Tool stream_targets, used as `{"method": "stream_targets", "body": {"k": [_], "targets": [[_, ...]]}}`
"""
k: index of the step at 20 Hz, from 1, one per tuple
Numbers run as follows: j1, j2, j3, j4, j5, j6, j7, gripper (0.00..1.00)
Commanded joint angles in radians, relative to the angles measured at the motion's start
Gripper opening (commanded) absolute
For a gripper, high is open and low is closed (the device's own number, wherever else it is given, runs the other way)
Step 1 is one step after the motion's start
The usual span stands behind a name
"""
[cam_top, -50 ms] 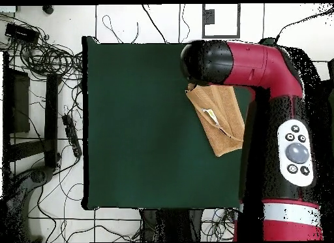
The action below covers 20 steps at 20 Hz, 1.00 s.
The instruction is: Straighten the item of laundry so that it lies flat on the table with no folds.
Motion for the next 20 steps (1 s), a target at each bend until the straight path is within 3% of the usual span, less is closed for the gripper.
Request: {"method": "stream_targets", "body": {"k": [1,20], "targets": [[-0.009,0.037,0.161,0.164,-0.063,-0.045,-0.245,1.00],[-0.024,0.055,0.173,0.235,-0.102,-0.136,-0.125,1.00]]}}
